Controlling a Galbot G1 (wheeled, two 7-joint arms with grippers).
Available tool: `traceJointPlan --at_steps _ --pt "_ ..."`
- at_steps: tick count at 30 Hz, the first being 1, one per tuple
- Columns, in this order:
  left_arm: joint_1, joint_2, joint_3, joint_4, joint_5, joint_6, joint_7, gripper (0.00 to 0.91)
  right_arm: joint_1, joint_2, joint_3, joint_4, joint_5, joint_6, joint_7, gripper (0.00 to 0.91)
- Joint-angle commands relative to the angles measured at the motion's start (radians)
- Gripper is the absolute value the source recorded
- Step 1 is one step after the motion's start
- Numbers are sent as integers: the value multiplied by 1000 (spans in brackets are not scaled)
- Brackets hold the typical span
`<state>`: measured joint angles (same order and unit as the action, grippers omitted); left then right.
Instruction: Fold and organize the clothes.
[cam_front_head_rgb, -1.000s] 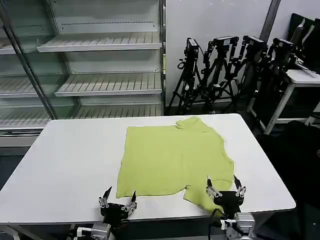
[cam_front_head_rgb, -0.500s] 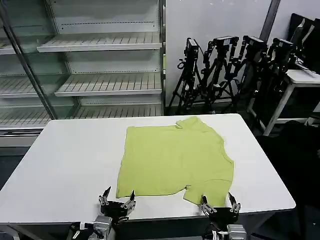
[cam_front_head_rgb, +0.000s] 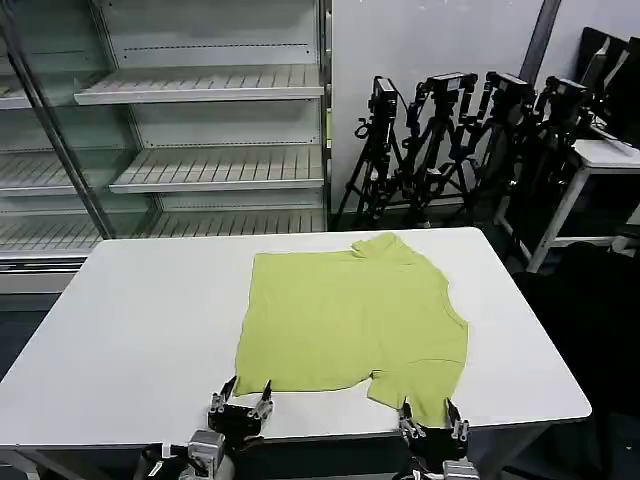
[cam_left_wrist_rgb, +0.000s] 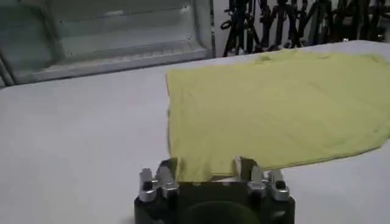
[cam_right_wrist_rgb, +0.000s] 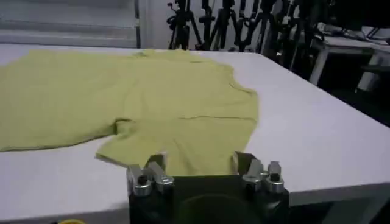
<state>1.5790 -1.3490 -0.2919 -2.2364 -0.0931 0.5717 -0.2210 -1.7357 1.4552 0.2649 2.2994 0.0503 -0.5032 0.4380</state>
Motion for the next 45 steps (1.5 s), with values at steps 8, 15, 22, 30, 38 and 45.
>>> traceJointPlan --at_steps 8,15,22,30,38,45 --pt "11 -12 9 -21 -52 5 2 10 -10 7 -8 -1 14 12 27 0" --pt "21 -12 1 -41 -76 -18 11 20 -14 7 -2 12 -14 51 3 0" --pt "49 -12 1 -90 -88 -44 20 20 -32 -1 20 89 -13 102 -33 0" --pt "167 -21 -6 -215 -84 -61 24 10 -77 -26 56 210 -14 108 -54 0" --pt "136 -5 -53 -226 -96 -84 36 10 -17 -50 94 221 12 121 -80 0" --pt "74 20 -55 -175 -115 -152 48 10 95 -90 126 159 73 122 -105 0"
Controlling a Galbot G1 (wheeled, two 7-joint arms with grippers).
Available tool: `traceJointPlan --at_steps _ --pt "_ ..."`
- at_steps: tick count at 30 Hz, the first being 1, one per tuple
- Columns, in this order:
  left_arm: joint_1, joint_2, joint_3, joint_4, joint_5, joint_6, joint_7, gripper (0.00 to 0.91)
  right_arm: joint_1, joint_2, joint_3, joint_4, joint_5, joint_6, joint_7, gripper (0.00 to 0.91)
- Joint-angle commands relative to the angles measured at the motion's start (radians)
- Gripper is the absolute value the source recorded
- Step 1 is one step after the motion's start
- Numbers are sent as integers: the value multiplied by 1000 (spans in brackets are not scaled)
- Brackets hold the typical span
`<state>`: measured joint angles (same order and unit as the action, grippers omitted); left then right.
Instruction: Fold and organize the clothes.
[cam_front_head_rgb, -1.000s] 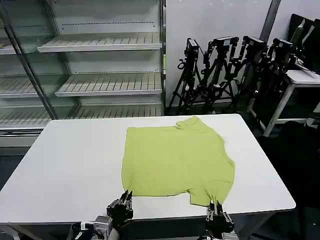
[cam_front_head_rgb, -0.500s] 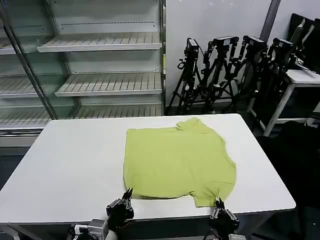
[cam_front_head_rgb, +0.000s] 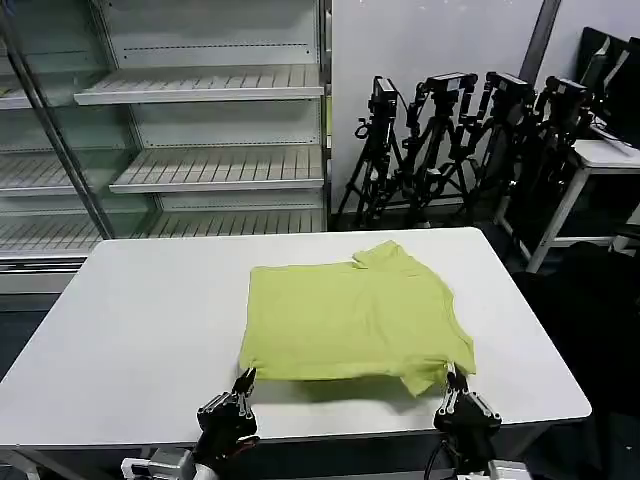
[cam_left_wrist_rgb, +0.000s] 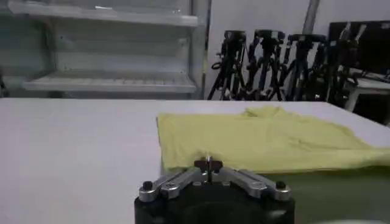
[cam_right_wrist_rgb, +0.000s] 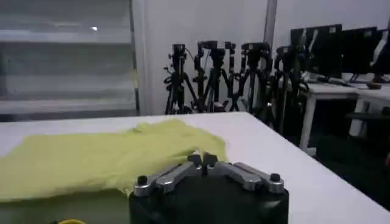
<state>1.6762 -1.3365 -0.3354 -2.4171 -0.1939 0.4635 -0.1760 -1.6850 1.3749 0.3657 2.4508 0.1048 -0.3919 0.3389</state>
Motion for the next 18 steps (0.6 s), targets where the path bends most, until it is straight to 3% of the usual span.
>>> traceJointPlan --at_steps 1,10,18 --pt "-42 11 -12 26 -13 -55 8 20 71 -17 24 -15 26 9 -9 0" --pt "-166 64 7 143 7 -103 49 20 271 -107 34 -169 137 -41 -20 0" --pt "-252 90 30 248 3 -101 46 20 446 -143 22 -316 153 -69 -59 0"
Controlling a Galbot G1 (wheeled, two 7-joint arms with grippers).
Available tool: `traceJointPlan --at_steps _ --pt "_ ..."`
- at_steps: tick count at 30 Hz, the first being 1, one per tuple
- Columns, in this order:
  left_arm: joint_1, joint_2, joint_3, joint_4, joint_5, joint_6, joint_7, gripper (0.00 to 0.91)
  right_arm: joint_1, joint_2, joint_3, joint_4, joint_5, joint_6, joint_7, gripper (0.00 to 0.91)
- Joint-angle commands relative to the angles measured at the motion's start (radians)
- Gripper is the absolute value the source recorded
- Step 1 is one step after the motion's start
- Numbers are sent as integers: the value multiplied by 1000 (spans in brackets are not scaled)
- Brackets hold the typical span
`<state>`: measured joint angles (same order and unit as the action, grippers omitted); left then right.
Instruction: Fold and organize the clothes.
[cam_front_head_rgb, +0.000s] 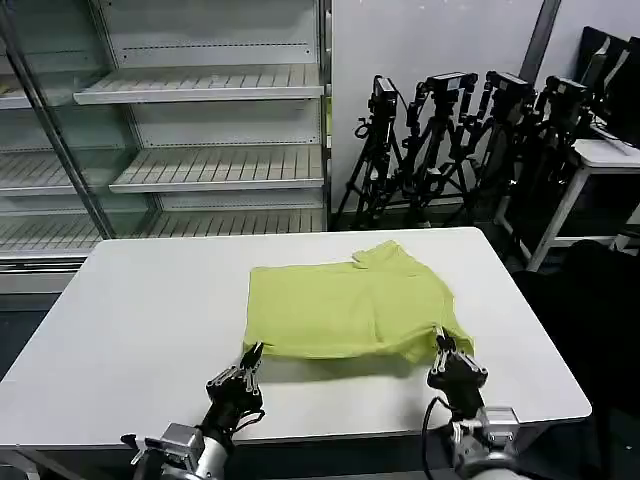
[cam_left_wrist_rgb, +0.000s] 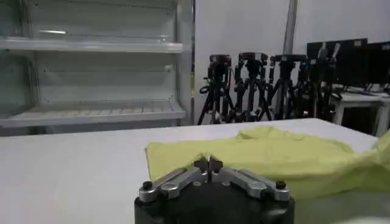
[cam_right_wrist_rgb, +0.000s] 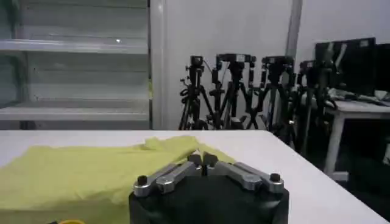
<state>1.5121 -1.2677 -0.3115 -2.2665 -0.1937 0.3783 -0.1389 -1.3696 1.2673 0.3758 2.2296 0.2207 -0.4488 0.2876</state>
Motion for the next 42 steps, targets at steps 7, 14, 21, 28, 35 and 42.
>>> traceJointPlan --at_steps 7,14,21,28,35,42 --pt "-148 26 20 158 6 -8 3 20 202 -28 -34 -205 31 -19 -33 0" --pt "-203 37 41 218 27 -26 -35 20 232 4 -50 -283 10 -15 -34 0" --pt "-238 24 61 251 50 -5 -75 20 233 22 -56 -318 -9 -10 -32 0" --pt "-257 9 75 271 75 0 -111 20 242 42 -73 -349 -35 25 -12 0" --pt "-264 5 75 266 71 -3 -129 20 257 54 -77 -369 -40 43 4 0" --pt "-255 -9 86 281 79 5 -124 715 267 67 -86 -401 -55 50 3 171"
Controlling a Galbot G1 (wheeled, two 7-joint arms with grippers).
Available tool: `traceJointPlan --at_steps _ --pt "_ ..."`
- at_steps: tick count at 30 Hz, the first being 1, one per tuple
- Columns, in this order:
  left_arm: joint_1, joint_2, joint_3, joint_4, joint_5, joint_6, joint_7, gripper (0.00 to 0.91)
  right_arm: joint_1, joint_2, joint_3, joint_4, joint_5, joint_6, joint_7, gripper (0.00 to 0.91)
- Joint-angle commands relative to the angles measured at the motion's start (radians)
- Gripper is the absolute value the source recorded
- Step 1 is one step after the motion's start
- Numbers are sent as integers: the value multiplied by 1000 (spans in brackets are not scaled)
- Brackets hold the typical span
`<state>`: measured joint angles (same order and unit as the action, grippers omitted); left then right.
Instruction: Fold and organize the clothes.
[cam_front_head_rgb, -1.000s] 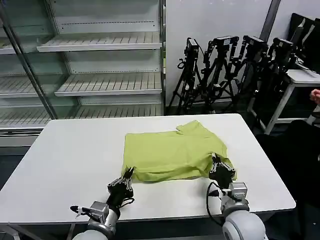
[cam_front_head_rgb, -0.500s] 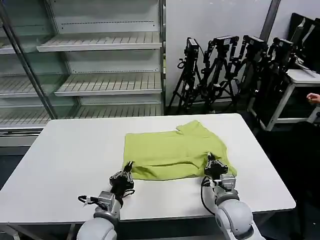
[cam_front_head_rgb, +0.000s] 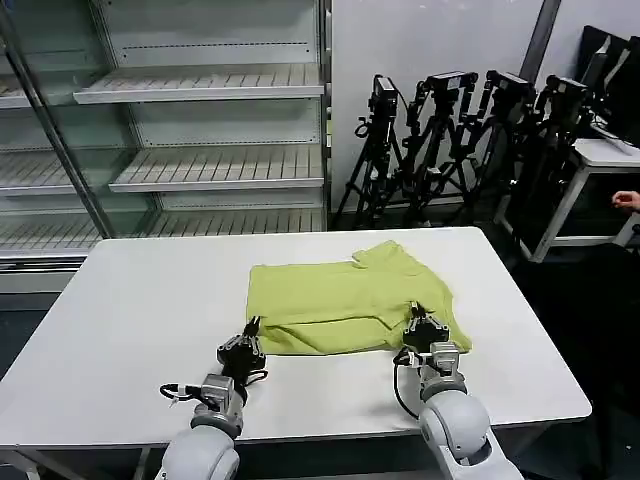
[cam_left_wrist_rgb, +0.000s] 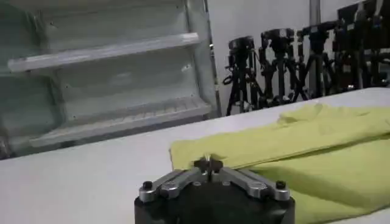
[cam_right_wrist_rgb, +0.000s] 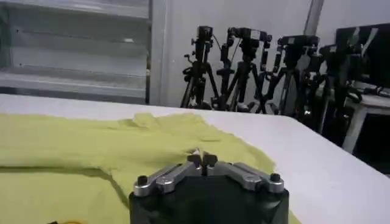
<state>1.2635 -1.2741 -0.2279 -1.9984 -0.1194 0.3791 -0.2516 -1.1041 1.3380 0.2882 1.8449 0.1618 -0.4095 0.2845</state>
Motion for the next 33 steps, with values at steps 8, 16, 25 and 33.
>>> traceJointPlan --at_steps 8,16,25,33 --pt "-15 -21 7 21 5 6 -17 907 -3 6 -4 -23 -31 -13 -15 907" --pt "74 -25 -13 -55 -2 13 -18 907 -92 -28 39 129 -4 -29 -15 907" --pt "83 -23 -20 -61 -48 56 -33 907 -214 -79 164 282 85 -88 1 907" --pt "45 -17 -13 -41 -109 85 -46 907 -263 -83 212 274 161 -152 38 907"
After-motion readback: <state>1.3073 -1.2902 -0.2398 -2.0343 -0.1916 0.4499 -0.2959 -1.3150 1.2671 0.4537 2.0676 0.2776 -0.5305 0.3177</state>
